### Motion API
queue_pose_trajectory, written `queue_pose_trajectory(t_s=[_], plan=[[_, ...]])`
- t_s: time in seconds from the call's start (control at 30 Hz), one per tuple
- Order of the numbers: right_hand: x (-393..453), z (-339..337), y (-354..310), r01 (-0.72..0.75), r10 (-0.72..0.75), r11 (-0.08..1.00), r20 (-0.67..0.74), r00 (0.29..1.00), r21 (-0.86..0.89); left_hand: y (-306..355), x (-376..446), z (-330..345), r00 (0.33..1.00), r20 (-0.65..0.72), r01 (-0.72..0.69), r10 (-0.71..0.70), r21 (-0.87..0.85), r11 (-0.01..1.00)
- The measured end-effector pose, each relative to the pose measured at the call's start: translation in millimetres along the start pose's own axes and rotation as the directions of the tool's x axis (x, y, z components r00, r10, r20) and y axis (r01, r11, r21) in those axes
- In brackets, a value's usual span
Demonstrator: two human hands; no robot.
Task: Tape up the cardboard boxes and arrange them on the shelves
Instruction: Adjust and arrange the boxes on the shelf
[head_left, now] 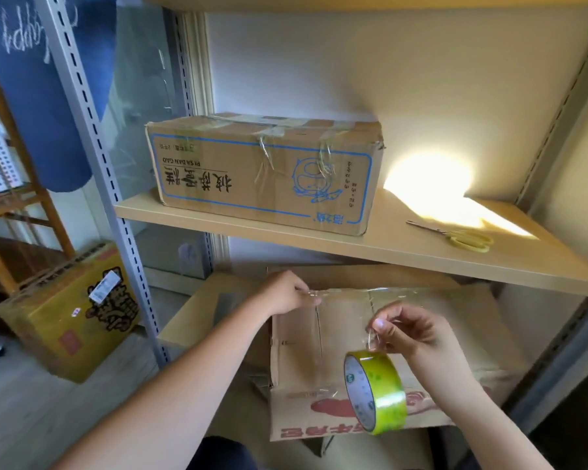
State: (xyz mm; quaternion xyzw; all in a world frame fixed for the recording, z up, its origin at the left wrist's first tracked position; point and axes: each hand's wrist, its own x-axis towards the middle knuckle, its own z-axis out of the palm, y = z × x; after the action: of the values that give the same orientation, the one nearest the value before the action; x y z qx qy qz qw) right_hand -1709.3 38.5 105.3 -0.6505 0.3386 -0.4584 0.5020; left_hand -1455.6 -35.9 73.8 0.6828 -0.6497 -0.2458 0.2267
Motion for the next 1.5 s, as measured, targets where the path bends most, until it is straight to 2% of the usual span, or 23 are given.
queue_pose_trajectory(t_s=[0.07,0.13,0.2,0.23,0.3,0.37,0.43,0.5,0.6,0.67,0.7,0.73,0.77,0.8,0.83,0.87,1.07,1.1,1.17,1.2,1.3,1.4,1.5], plan=[[-13,-4,-12,-0.044,0.043,0.999,0.047,0.998,0.012,20,-19,-17,0.990,0.002,-0.141,0.142,-0.048,0.989],[-29,-5,-21,-0.066,0.067,0.998,0.127,0.990,-0.013,42,-49,-24,0.976,-0.034,-0.218,0.217,-0.043,0.975],[-46,-3,-29,-0.084,0.088,0.996,0.168,0.982,-0.035,60,-87,-18,0.952,-0.111,-0.275,0.286,0.108,0.955],[-55,-1,-31,-0.101,0.103,0.995,0.171,0.980,-0.019,66,-105,-12,0.913,-0.181,-0.309,0.365,0.276,0.910],[-70,0,-37,-0.124,0.121,0.992,0.163,0.979,0.011,68,-138,2,0.768,-0.281,-0.362,0.575,0.550,0.753],[-86,1,-44,-0.142,0.140,0.990,0.168,0.976,0.003,52,-163,17,0.623,-0.332,-0.426,0.708,0.616,0.663],[-100,2,-48,-0.165,0.160,0.986,0.174,0.972,0.017,26,-185,38,0.585,-0.366,-0.486,0.723,0.555,0.675],[-110,4,-51,-0.191,0.187,0.981,0.171,0.967,0.012,-1,-206,70,0.632,-0.289,-0.532,0.719,0.512,0.674],[-120,12,-45,-0.245,0.250,0.968,0.167,0.954,-0.049,-29,-228,104,0.738,-0.047,-0.564,0.673,0.507,0.653],[-120,20,-31,-0.298,0.308,0.951,0.144,0.940,-0.087,-37,-233,109,0.784,-0.019,-0.556,0.620,0.422,0.716],[-118,25,-21,-0.336,0.343,0.939,0.127,0.931,-0.079,-34,-237,107,0.831,-0.049,-0.525,0.555,0.266,0.809],[-114,30,-10,-0.371,0.376,0.926,0.105,0.921,-0.065,-28,-242,107,0.897,-0.108,-0.427,0.428,0.031,0.904],[-109,36,1,-0.404,0.406,0.914,0.078,0.911,-0.034,-19,-248,109,0.956,-0.163,-0.280,0.245,-0.249,0.927],[-102,42,11,-0.432,0.431,0.902,0.049,0.901,0.011,-9,-253,113,0.985,-0.166,-0.123,0.048,-0.481,0.868],[-93,48,22,-0.450,0.450,0.890,0.020,0.893,0.069,-2,-255,118,0.983,-0.156,-0.027,-0.094,-0.638,0.769],[-83,54,31,-0.455,0.458,0.885,-0.010,0.889,0.101,3,-256,123,0.975,-0.162,-0.004,-0.153,-0.700,0.715],[-33,73,65,-0.400,0.392,0.913,-0.096,0.915,-0.086,25,-245,141,0.977,-0.196,-0.090,-0.080,-0.727,0.681],[-26,74,70,-0.365,0.343,0.906,-0.136,0.930,-0.214,27,-241,140,0.979,-0.179,-0.070,-0.100,-0.752,0.655],[-13,73,74,-0.304,0.247,0.806,-0.179,0.952,-0.507,25,-236,142,0.974,-0.175,-0.035,-0.146,-0.748,0.663],[-9,73,75,-0.289,0.231,0.783,-0.174,0.957,-0.550,23,-235,142,0.968,-0.194,-0.027,-0.161,-0.716,0.698],[4,76,86,-0.274,0.240,0.792,-0.135,0.961,-0.545,21,-237,148,0.947,-0.227,0.006,-0.229,-0.699,0.715],[3,81,100,-0.270,0.251,0.706,-0.125,0.960,-0.655,23,-237,150,0.933,-0.232,0.040,-0.275,-0.694,0.719],[-2,82,108,-0.242,0.164,0.700,-0.178,0.970,-0.672,23,-241,149,0.936,-0.228,0.027,-0.269,-0.716,0.698]])
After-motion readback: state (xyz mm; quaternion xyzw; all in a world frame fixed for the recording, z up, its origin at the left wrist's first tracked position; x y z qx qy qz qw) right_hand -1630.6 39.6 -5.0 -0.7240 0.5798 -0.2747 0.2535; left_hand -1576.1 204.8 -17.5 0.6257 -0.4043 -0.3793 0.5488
